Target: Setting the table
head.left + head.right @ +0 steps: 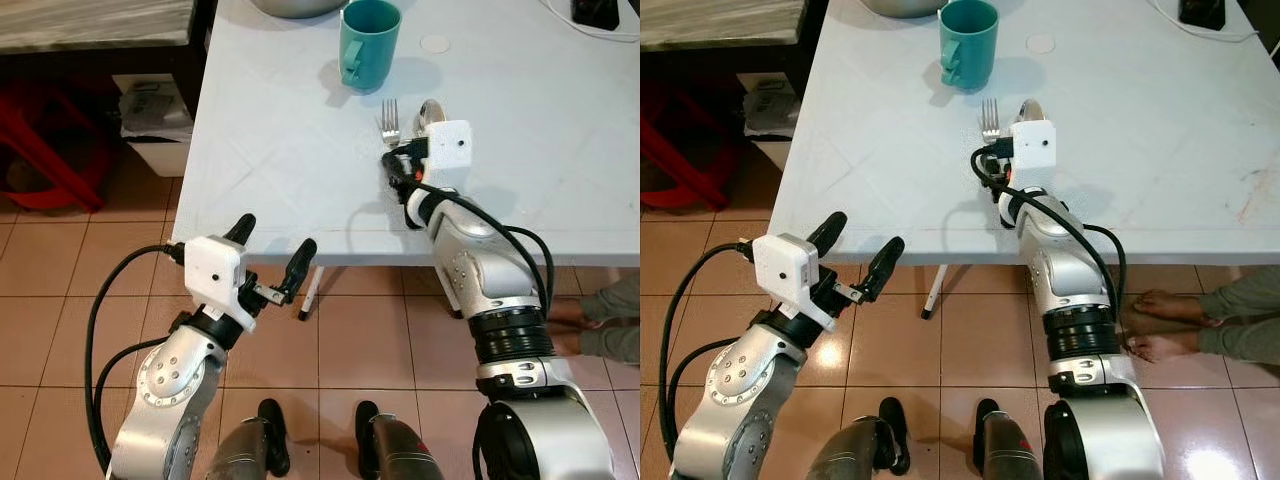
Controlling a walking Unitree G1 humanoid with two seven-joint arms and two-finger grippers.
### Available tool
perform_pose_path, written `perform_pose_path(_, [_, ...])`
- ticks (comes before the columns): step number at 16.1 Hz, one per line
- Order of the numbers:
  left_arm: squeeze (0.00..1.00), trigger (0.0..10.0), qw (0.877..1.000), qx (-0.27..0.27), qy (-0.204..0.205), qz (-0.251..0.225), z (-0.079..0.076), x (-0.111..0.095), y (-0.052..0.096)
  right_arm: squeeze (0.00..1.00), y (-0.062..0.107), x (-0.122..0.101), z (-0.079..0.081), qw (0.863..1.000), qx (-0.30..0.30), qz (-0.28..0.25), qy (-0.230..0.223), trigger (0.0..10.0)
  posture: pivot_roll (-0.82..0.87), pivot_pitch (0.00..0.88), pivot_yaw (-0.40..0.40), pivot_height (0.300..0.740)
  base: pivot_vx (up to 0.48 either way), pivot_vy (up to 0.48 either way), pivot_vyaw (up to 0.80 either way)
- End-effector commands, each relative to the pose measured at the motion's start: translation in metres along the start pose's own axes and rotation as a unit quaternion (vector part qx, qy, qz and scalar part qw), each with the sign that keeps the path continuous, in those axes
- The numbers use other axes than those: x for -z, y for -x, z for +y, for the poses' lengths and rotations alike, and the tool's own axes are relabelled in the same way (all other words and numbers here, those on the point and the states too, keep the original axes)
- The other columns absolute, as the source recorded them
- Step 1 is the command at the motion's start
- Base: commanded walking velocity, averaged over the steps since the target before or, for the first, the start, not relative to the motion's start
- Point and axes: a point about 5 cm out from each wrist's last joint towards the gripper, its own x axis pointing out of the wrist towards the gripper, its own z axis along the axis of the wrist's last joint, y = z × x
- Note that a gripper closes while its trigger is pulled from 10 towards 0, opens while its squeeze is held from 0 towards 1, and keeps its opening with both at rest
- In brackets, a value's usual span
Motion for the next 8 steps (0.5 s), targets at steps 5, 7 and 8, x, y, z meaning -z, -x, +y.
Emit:
perform_pose_path(5, [0.0, 10.0, 1.0, -0.002, 0.0, 0.013, 0.0027, 0.0043, 0.002, 0.0, 0.0051, 0.0434, -0.0039, 0.995, 0.015, 0.096, -0.029, 0.0, -0.07, 0.332, 0.031, 0.74, 0.0, 0.0, 0.0])
perform_pose_path(7, [0.0, 10.0, 1.0, -0.002, 0.0, 0.013, 0.003, 0.0048, 0.0018, 0.0, 0.0048, 0.0447, -0.003, 0.995, 0.014, 0.098, -0.031, 0.0, -0.07, 0.331, 0.032, 0.74, 0.0, 0.0, 0.0])
perform_pose_path(8, [0.0, 10.0, 1.0, -0.002, 0.0, 0.013, 0.0027, 0.0048, 0.0017, 0.0, 0.0047, 0.0444, -0.002, 0.995, 0.013, 0.098, -0.033, 0.0, -0.07, 0.331, 0.032, 0.74, 0.0, 0.0, 0.0])
